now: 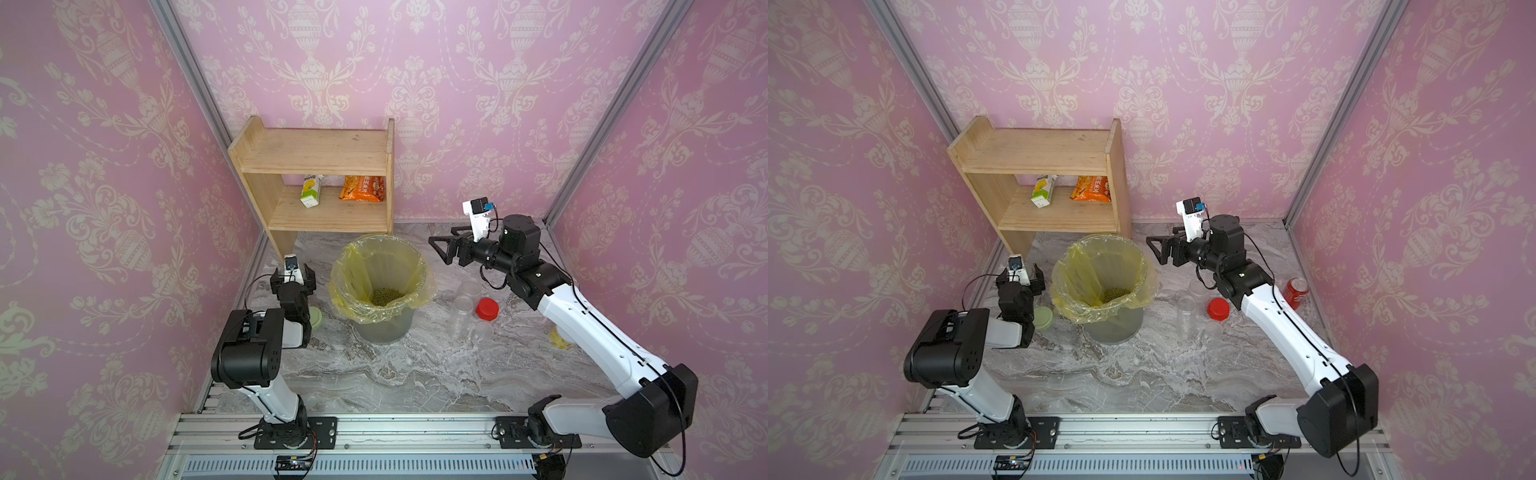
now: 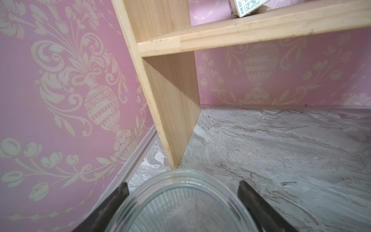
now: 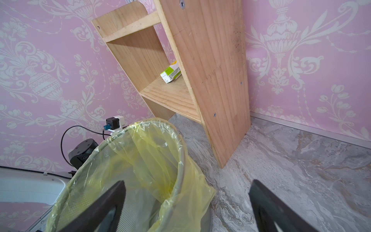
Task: Empty moldy mung beans from jars
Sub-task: Place the jar at the center of the board.
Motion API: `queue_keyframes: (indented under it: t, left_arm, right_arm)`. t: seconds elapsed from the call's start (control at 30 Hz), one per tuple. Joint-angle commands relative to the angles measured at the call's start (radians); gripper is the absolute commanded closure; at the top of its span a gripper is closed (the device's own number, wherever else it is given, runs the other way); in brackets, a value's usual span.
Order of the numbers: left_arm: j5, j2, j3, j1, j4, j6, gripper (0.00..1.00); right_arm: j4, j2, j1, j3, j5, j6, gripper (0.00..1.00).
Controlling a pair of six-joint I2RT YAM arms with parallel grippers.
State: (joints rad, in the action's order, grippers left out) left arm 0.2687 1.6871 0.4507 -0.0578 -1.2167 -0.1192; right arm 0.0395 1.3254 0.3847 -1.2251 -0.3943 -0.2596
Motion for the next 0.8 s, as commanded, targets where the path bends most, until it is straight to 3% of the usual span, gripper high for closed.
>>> queue_keyframes:
  t: [0.0, 0.2, 0.4, 0.5, 0.77]
  left_arm:
    - [0.004, 0.000, 0.002, -0.008, -0.097, -0.025, 0.43]
    - [0.000, 0.002, 0.006, -0.009, -0.095, -0.025, 0.30]
    - [-0.021, -0.001, 0.001, -0.009, -0.094, -0.038, 0.24]
    - [-0.018, 0.002, -0.001, -0.009, -0.104, -0.038, 0.13]
    - [-0.023, 0.008, 0.000, -0.008, -0.111, -0.045, 0.09]
  right_arm:
    - [0.001, -0.026, -0.009, 0.011, -0.006, -0.006, 0.02]
    - [0.002, -0.025, -0.014, 0.009, -0.006, -0.010, 0.02]
    - [0.027, -0.026, -0.017, -0.007, -0.028, 0.004, 0.02]
    - [0.033, -0.033, -0.019, -0.009, -0.024, 0.006, 0.02]
    - [0.038, -0.047, -0.030, -0.004, -0.012, 0.005, 0.02]
